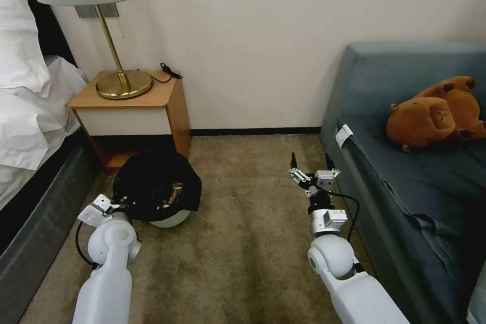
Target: Pick up the trash bin, then pick up the garbage on the floor and place it into the trash bin.
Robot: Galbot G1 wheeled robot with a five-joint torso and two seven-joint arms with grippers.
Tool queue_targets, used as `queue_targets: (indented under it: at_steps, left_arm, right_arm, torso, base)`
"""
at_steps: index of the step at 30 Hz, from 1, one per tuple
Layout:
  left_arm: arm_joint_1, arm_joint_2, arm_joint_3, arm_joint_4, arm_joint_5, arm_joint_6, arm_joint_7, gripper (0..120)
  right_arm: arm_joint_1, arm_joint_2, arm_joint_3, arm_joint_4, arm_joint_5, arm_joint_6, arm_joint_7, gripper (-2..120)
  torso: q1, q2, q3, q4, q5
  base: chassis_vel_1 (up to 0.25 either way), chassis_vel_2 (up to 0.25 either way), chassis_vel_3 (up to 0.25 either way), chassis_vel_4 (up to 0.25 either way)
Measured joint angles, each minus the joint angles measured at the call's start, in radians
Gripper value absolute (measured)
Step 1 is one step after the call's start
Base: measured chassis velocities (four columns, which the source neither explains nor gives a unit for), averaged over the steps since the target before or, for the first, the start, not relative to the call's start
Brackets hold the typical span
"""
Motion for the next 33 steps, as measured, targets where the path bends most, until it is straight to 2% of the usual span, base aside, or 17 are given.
queue_targets:
  at_steps: [5,9,18,21,22,23,24,26,28,30,33]
  left_arm:
    - [-0.014,-0.013,-0.019,0.010,-0.017,0.002,-0.051,1]
    - [-0.035,-0.016,-0.016,0.038,-0.025,0.001,-0.052,1]
    - [-0.040,-0.022,-0.011,0.057,-0.026,0.003,-0.034,1]
    - [-0.027,-0.023,-0.010,0.053,-0.031,0.015,-0.013,11]
    - [-0.027,-0.023,-0.010,0.053,-0.031,0.015,-0.013,11]
    - [-0.023,-0.024,-0.009,0.049,-0.031,0.016,-0.007,19]
    - [-0.023,-0.024,-0.009,0.049,-0.031,0.016,-0.007,19]
    - [-0.014,-0.024,-0.009,0.042,-0.030,0.017,-0.001,30]
    - [-0.011,-0.024,-0.009,0.039,-0.028,0.017,0.002,33]
    - [-0.002,-0.022,-0.011,0.028,-0.026,0.016,0.008,45]
    - [0.002,-0.020,-0.012,0.020,-0.025,0.016,0.010,51]
  right_arm:
    - [0.004,0.004,-0.027,-0.014,-0.006,0.015,-0.013,100]
    - [-0.002,0.004,-0.029,0.000,-0.012,0.017,-0.016,100]
    - [-0.019,0.009,-0.023,0.008,-0.018,0.018,-0.016,100]
    - [-0.030,0.006,-0.014,0.014,-0.022,0.023,-0.023,100]
    - [-0.030,0.006,-0.014,0.014,-0.022,0.023,-0.023,100]
    - [-0.032,0.007,-0.013,0.015,-0.024,0.024,-0.024,100]
    - [-0.032,0.007,-0.013,0.015,-0.024,0.024,-0.024,100]
    - [-0.035,0.011,-0.013,0.015,-0.026,0.024,-0.024,100]
    - [-0.036,0.012,-0.013,0.015,-0.028,0.024,-0.024,100]
    - [-0.039,0.017,-0.016,0.015,-0.032,0.025,-0.025,100]
    - [-0.041,0.019,-0.018,0.015,-0.034,0.025,-0.026,100]
  torso:
    - [0.000,0.000,0.000,0.0001,0.0001]
    - [0.000,0.000,0.000,-0.0003,0.0000]
    - [0.000,0.000,0.000,-0.0002,0.0000]
    - [0.000,0.000,0.000,-0.0002,0.0002]
    - [0.000,0.000,0.000,-0.0002,0.0002]
    - [0.000,0.000,0.000,-0.0003,0.0002]
    - [0.000,0.000,0.000,-0.0003,0.0002]
    - [0.000,0.000,0.000,-0.0002,0.0001]
    - [0.000,0.000,0.000,-0.0002,0.0002]
    - [0.000,0.000,0.000,-0.0002,0.0001]
    - [0.000,0.000,0.000,-0.0002,0.0002]
  base:
    - [0.000,0.000,0.000,0.000]
    - [0.000,0.000,0.000,0.000]
    - [0.000,0.000,0.000,0.000]
    - [0.000,0.000,0.000,0.000]
    - [0.000,0.000,0.000,0.000]
    - [0.000,0.000,0.000,0.000]
    - [0.000,0.000,0.000,0.000]
    - [0.000,0.000,0.000,0.000]
    - [0.000,0.000,0.000,0.000]
    - [0.000,0.000,0.000,0.000]
    - [0.000,0.000,0.000,0.000]
